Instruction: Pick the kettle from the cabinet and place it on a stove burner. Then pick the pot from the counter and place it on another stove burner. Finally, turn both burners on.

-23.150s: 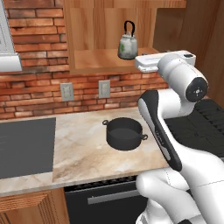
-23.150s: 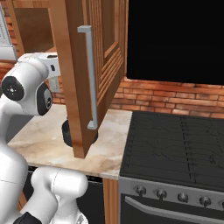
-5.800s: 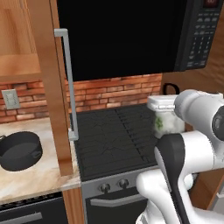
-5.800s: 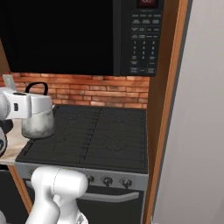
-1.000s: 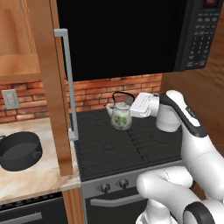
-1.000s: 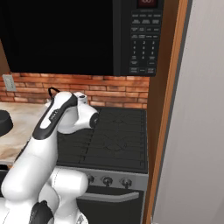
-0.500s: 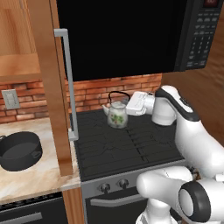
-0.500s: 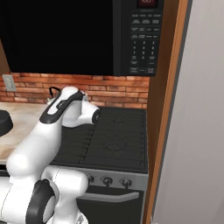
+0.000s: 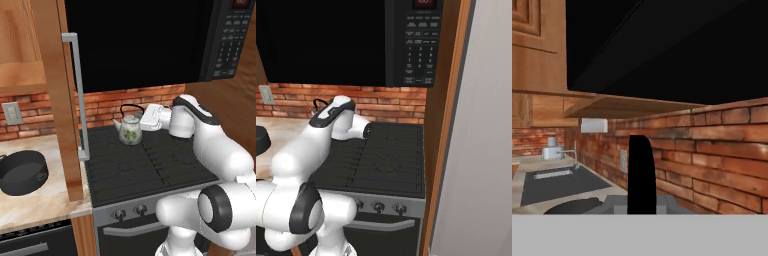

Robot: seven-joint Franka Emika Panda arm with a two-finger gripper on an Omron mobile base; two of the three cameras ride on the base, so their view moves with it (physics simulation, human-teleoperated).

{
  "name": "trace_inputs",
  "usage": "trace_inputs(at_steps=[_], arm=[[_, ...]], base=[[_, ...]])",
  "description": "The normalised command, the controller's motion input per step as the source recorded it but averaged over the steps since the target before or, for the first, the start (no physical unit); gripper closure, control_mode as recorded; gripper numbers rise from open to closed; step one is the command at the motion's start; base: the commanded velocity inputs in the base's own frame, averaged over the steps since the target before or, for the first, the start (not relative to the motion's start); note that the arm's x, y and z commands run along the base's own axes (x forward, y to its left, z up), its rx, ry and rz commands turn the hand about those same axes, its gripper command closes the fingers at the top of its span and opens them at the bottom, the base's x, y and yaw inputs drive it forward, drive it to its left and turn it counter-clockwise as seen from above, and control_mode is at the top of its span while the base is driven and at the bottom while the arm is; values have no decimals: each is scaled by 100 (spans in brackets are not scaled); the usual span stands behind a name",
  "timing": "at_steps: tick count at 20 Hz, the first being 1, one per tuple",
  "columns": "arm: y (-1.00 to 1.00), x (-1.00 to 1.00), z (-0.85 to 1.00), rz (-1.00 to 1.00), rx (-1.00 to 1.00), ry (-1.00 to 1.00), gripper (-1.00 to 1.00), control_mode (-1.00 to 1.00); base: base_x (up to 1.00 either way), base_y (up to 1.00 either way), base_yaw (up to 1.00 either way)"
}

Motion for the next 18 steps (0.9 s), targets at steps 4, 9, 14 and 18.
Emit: trace_inputs(at_steps=[4, 9, 14, 18], arm=[[7, 24, -11, 2, 0, 0, 100, -100], [5, 23, -14, 2, 0, 0, 100, -100], [2, 23, -11, 2, 0, 0, 100, -100], [1, 23, -10, 2, 0, 0, 100, -100]], base=[[0, 0, 0], [0, 0, 0], [0, 0, 0], [0, 0, 0]])
